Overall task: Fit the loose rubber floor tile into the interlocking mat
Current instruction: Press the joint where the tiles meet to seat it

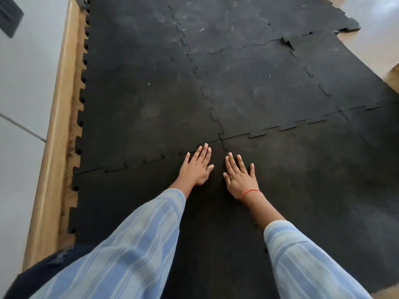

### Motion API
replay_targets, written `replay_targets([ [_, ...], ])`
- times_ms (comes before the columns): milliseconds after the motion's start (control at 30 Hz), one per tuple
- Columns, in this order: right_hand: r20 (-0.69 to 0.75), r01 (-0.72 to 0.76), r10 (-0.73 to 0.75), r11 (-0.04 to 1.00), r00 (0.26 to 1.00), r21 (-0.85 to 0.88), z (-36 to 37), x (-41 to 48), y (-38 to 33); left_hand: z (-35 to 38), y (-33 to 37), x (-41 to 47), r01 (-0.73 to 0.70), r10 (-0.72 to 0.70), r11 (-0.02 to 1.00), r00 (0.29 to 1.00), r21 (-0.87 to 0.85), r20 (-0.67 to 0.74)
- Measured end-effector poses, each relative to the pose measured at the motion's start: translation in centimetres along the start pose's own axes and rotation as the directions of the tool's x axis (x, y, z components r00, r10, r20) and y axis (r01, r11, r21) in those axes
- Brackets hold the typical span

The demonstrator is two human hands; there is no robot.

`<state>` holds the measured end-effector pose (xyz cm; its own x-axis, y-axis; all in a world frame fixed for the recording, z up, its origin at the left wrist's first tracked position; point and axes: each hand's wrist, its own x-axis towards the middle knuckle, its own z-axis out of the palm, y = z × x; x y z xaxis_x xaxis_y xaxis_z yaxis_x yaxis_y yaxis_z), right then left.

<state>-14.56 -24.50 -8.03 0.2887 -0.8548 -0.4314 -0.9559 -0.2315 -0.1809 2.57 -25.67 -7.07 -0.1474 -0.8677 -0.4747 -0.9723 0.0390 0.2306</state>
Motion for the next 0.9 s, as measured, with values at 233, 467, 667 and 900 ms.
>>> replay_targets([
  [233, 0.063, -0.023, 0.023, 1.0, 0.998, -0.005, -2.7, 4.7, -2.0, 0.6, -1.1, 0.2, -0.039, 0.038, 0.999, 0.998, -0.016, -0.049],
  [467, -0.05, 0.135, -0.139, 0.989, 0.989, -0.064, -0.3, 5.4, -5.6, 2.3, -6.3, -3.2, 0.204, -0.208, 0.978, 0.97, -0.051, -0.125],
  [667, -0.015, 0.243, -0.246, 0.964, 0.969, -0.105, -0.7, 6.4, -9.8, 1.7, -9.1, -4.9, 0.315, -0.328, 0.94, 0.939, -0.13, -0.104],
  [900, -0.051, 0.371, -0.388, 0.906, 0.92, -0.205, 2.8, 6.2, -15.9, 2.6, -18.5, -10.4, 0.697, -0.736, 0.656, 0.675, -0.289, -0.043],
])
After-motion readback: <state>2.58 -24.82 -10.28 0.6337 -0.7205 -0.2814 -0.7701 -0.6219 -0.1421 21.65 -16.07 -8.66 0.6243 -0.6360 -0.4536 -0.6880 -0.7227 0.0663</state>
